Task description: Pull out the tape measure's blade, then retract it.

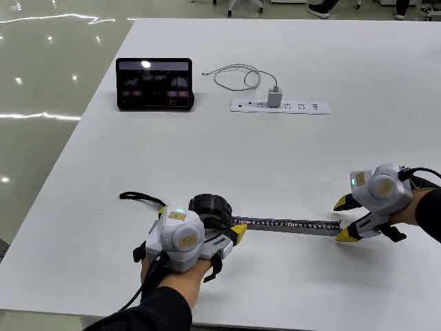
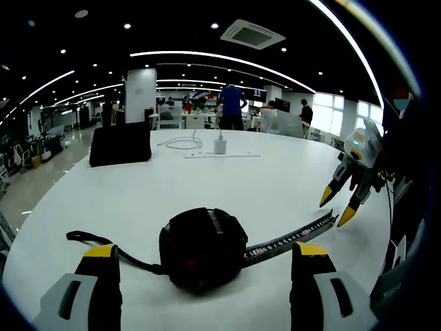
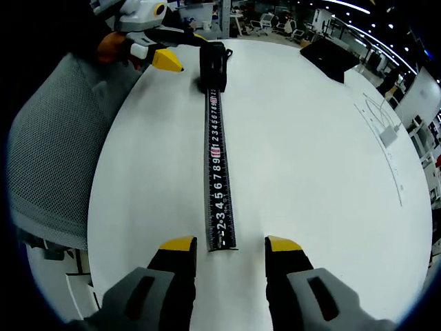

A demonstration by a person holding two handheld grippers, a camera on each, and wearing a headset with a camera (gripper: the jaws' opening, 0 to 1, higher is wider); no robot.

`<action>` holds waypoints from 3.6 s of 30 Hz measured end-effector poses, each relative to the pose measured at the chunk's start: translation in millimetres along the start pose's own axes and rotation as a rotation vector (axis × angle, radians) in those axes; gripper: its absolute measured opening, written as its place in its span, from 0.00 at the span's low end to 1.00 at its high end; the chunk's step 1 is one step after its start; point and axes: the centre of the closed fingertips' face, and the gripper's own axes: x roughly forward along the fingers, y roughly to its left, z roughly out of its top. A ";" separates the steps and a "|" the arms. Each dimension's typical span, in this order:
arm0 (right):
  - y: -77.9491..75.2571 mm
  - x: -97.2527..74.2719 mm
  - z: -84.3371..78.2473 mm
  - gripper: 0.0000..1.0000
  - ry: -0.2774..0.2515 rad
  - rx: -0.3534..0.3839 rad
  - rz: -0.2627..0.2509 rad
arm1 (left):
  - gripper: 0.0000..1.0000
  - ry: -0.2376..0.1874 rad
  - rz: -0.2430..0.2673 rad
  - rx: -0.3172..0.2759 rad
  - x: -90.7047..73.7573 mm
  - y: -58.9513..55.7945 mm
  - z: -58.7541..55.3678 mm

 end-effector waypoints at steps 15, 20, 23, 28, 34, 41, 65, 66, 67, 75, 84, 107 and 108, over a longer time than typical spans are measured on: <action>3.9 7.4 -4.6 0.17 0.023 -0.040 0.039 | 1.00 0.001 -0.001 -0.003 0.2 -0.6 -0.2; 1.9 10.0 -6.8 0.15 0.014 -0.031 0.044 | 1.00 -0.002 -0.002 -0.004 0.2 -0.7 0.0; 0.6 10.1 -7.0 0.13 0.009 -0.027 0.045 | 1.00 0.002 -0.002 -0.004 0.6 -1.0 -1.3; 3.7 8.0 -3.4 0.12 0.008 -0.027 0.049 | 1.00 0.001 -0.005 0.001 0.8 -1.8 -1.3; 6.0 6.4 -1.4 0.12 0.017 -0.025 0.047 | 1.00 0.003 -0.008 0.001 1.3 -2.6 -2.3; 5.0 6.6 -1.5 0.10 0.041 0.038 0.037 | 1.00 0.021 -0.007 -0.010 4.6 -2.5 -6.2; 3.4 7.7 -3.6 0.10 0.082 0.049 0.035 | 0.89 0.045 0.013 -0.064 22.6 1.5 -4.8; 2.5 8.5 -4.3 0.10 0.083 0.042 0.035 | 0.87 0.045 0.011 -0.069 23.3 1.2 -4.4; 1.5 9.4 -5.2 0.10 0.085 0.039 0.035 | 0.86 0.046 0.012 -0.074 24.9 1.1 -3.8; -1.5 10.7 -7.4 0.10 0.096 0.055 0.023 | 0.75 0.086 0.009 -0.048 38.1 -1.0 -2.2; -1.4 10.8 -7.4 0.10 0.096 0.075 0.013 | 0.72 0.149 0.042 -0.085 45.0 -0.1 -9.0; -0.8 11.3 -6.3 0.10 0.101 0.101 0.012 | 0.64 0.201 0.070 -0.038 45.2 4.8 -12.9; -0.7 11.3 -6.3 0.10 0.101 0.103 0.010 | 0.64 0.203 0.069 -0.039 45.1 4.9 -12.9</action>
